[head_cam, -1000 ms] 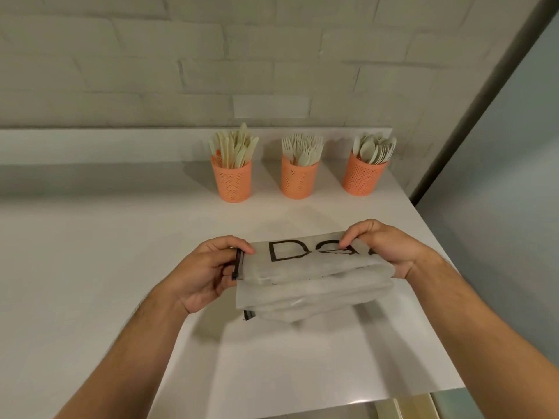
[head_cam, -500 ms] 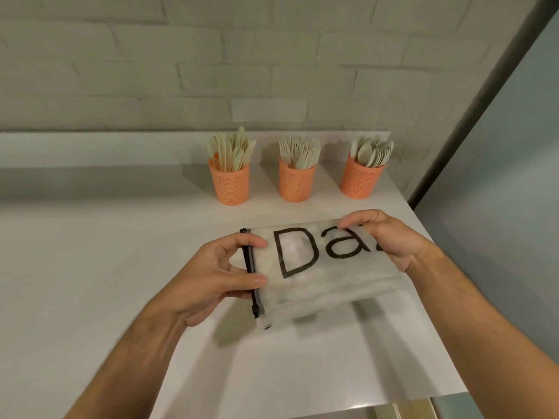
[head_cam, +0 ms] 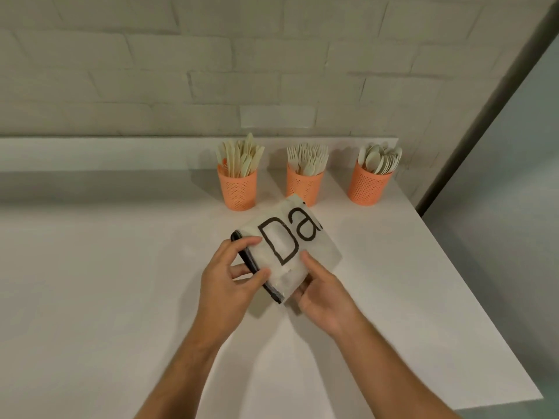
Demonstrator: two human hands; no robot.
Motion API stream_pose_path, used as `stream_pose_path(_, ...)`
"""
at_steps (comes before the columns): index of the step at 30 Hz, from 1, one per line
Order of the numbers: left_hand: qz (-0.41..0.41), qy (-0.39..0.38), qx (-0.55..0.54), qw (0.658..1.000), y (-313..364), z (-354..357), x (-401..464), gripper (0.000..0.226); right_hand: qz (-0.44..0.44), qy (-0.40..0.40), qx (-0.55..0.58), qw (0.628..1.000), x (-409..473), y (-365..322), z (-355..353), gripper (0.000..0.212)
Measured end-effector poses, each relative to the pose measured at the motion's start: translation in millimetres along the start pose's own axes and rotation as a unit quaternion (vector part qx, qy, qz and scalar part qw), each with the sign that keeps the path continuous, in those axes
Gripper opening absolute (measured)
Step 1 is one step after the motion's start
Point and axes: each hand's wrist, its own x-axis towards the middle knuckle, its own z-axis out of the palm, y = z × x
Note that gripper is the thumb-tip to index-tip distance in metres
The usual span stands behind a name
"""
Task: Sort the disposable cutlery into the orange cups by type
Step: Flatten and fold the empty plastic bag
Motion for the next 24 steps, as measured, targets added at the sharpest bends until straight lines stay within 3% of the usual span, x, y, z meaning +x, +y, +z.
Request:
stream_pose_path(4,-0.005,-0.012,-0.081,0.997,-7.2,-14.5,-3.7,0.036,-0.060,0.004,-0.191,0.980,4.0,-38.7,0.0,0.039)
stream_pose_path(6,-0.009,0.008,-0.097,0.995,-1.4,-30.4,4.8,0.047,-0.048,-0.047,-0.321,0.945,-0.6,-71.1,2.8,0.037)
stream_pose_path(8,-0.040,-0.032,-0.063,0.997,14.9,-42.5,21.9,0.067,0.004,-0.124,-0.497,0.859,-5.3,-101.8,14.3,0.036)
stream_pose_path(10,-0.088,-0.157,-0.028,0.983,36.2,-44.0,37.9,0.085,0.055,-0.194,-0.641,0.740,-6.0,-123.1,32.5,0.036)
stream_pose_path(12,-0.114,-0.272,-0.036,0.955,51.1,-36.3,45.0,0.091,0.095,-0.233,-0.694,0.675,-4.0,-135.0,50.7,0.037)
stream_pose_path(15,-0.111,-0.346,-0.046,0.931,57.6,-29.7,42.9,0.081,0.121,-0.253,-0.716,0.639,-2.4,-142.2,67.3,0.033)
stream_pose_path(20,-0.114,-0.407,0.000,0.906,51.8,-29.1,35.6,0.037,0.162,-0.263,-0.733,0.606,0.3,-142.0,70.9,0.031)
stream_pose_path(24,-0.131,-0.388,0.018,0.912,44.5,-31.2,38.0,0.050,0.155,-0.231,-0.748,0.603,3.0,-134.7,73.4,0.031)
